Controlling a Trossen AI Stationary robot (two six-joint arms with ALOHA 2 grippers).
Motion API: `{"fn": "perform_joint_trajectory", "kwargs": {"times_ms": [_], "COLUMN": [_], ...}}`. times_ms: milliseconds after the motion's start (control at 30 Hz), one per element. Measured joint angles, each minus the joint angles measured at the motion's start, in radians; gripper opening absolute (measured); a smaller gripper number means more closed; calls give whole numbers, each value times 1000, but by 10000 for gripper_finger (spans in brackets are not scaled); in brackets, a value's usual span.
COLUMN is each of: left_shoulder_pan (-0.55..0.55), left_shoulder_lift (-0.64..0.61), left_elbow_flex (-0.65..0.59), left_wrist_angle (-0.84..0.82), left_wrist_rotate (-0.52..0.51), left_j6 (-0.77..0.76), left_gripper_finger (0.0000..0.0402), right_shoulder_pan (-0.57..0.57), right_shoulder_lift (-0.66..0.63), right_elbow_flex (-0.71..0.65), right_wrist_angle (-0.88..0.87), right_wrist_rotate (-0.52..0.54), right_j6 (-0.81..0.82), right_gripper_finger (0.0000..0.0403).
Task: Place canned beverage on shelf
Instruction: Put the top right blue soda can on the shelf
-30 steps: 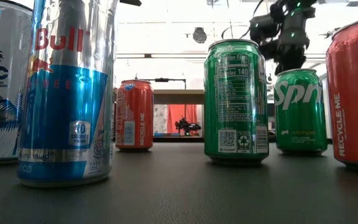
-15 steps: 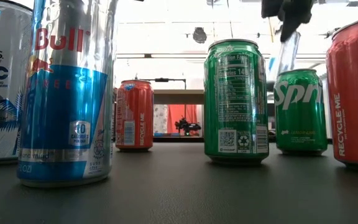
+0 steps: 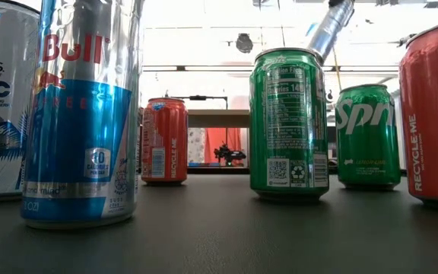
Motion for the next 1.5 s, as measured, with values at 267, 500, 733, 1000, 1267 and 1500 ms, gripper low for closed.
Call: {"fn": "perform_joint_trajectory", "kwargs": {"times_ms": [267, 500, 733, 1000, 1267, 1500], "left_shoulder_pan": [67, 131, 173, 174, 243, 279], "left_shoulder_lift": [3, 24, 80, 82, 122, 175], "left_elbow_flex": [0, 0, 0, 0, 0, 0], "left_wrist_angle": [74, 115, 109, 227, 230, 231], "left_wrist_rotate": [194, 318, 378, 448, 691, 838], "left_j6": [-49, -163, -142, -38, -170, -164], "left_gripper_finger": [310, 311, 311, 311, 311, 311], "right_shoulder_pan": [81, 138, 183, 240, 260, 263], "right_shoulder_lift": [23, 33, 45, 99, 143, 165], "right_elbow_flex": [38, 40, 40, 41, 41, 41], "right_wrist_angle": [86, 211, 374, 458, 510, 534], "right_wrist_rotate": [-1, 0, -1, -2, -1, -3], "right_j6": [-128, -297, -427, -478, -521, -567], "right_gripper_finger": [207, 207, 207, 208, 208, 208]}}
